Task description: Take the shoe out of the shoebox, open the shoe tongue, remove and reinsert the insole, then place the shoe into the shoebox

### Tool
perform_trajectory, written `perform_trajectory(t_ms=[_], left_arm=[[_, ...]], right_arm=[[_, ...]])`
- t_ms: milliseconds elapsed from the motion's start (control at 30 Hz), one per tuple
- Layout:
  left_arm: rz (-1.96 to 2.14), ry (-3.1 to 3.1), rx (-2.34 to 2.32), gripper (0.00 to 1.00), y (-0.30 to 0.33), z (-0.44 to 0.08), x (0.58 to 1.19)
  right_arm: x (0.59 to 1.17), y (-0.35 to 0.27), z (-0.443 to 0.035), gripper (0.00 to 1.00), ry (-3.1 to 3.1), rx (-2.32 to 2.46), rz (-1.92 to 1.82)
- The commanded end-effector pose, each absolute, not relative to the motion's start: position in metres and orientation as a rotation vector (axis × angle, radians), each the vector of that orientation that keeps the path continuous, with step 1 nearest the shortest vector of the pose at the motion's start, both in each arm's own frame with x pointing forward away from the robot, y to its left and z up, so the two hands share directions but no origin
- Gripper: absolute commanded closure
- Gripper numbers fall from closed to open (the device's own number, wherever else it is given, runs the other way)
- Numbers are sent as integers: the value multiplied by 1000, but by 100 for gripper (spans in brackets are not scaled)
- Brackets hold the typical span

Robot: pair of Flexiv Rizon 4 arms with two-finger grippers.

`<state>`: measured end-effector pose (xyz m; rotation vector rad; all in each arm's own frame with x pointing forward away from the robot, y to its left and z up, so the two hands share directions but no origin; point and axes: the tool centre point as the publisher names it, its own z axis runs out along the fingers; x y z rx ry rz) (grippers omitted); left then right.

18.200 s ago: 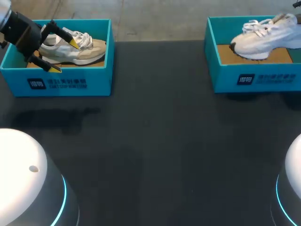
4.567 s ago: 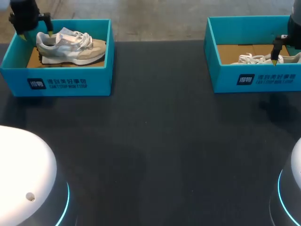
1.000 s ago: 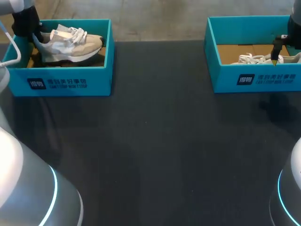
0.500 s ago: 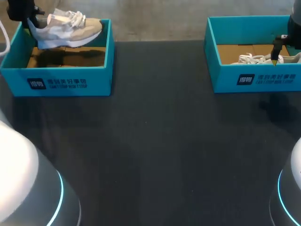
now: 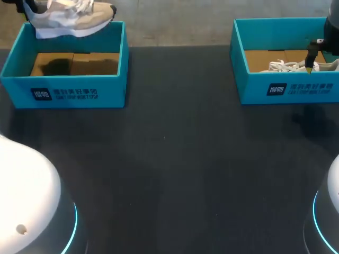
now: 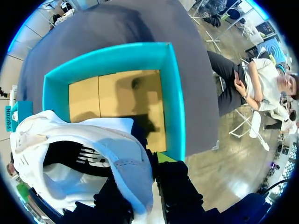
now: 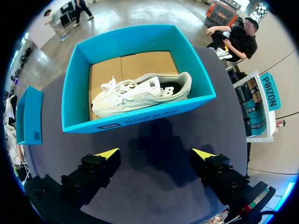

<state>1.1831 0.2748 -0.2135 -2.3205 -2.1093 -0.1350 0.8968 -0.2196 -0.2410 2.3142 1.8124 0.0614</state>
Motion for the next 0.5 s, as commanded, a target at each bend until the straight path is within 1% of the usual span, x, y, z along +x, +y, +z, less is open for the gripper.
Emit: perform_trajectory(t_ms=[33, 233, 500], left_arm=[[-244, -2138, -2341, 100, 270, -181, 1139], [-255, -2159, -2317, 100, 260, -172, 1115], [-283, -2186, -2297, 100, 241, -166, 1067]], right_arm=[[897, -220, -241, 0, 1811, 2315, 63], [897, -220, -241, 0, 1811, 2315, 63], [897, -220, -241, 0, 1811, 2315, 63]])
